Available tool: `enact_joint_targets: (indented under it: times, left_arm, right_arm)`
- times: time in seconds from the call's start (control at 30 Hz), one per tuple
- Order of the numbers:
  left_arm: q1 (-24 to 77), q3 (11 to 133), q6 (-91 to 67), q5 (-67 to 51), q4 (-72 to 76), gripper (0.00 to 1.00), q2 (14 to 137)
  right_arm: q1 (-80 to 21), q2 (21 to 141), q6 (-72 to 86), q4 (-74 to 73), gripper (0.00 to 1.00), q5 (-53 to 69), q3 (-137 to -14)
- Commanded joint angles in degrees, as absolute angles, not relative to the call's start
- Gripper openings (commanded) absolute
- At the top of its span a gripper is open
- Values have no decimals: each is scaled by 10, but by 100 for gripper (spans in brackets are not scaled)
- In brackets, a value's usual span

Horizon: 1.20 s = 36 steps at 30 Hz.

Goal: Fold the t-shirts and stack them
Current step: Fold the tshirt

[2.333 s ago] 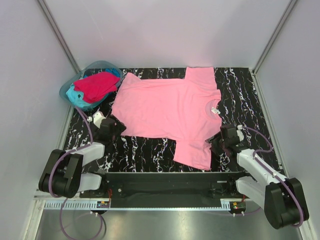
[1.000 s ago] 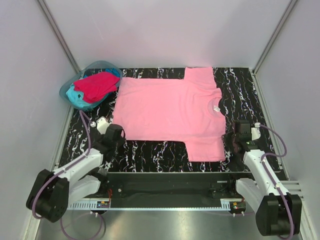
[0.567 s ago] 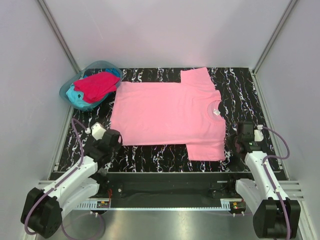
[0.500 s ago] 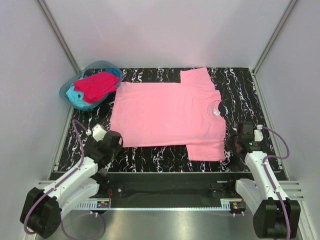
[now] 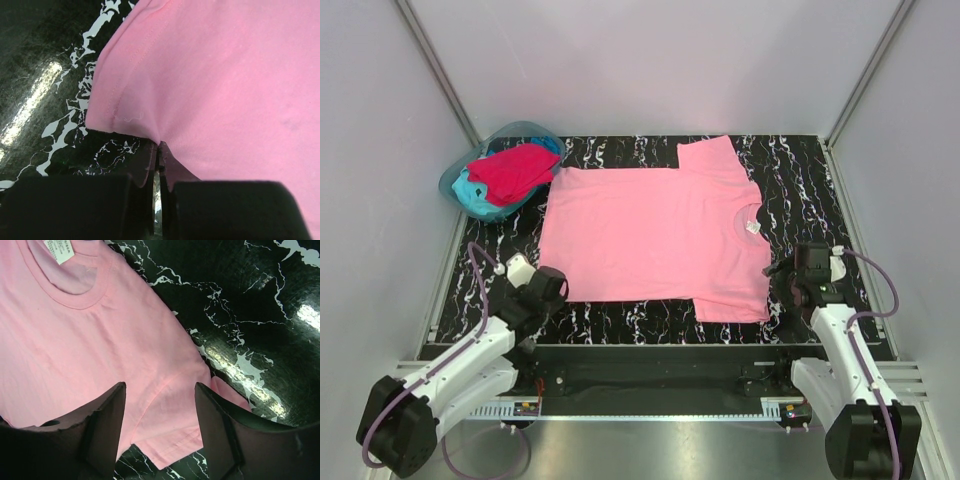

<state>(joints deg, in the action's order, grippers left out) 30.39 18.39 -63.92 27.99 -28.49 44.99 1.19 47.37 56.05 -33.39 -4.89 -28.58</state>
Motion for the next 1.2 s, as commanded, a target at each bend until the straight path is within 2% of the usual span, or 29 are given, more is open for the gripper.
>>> enact_joint_targets:
  times: [0.0, 0.23, 0.53, 1.17]
  left_arm:
    - [307, 216, -631, 308, -289, 4, 450]
    - [307, 225, -626, 309, -285, 4, 448]
    - [308, 220, -621, 298, -272, 5, 452]
    - [310, 243, -601, 278, -258, 5, 456]
  right_arm:
    - [15, 459, 551, -352, 65, -45, -318]
    - [15, 424, 566, -400, 64, -3, -297]
    - [14, 367, 574, -437, 67, 44, -241]
    - [12, 360, 584, -464, 73, 136, -217]
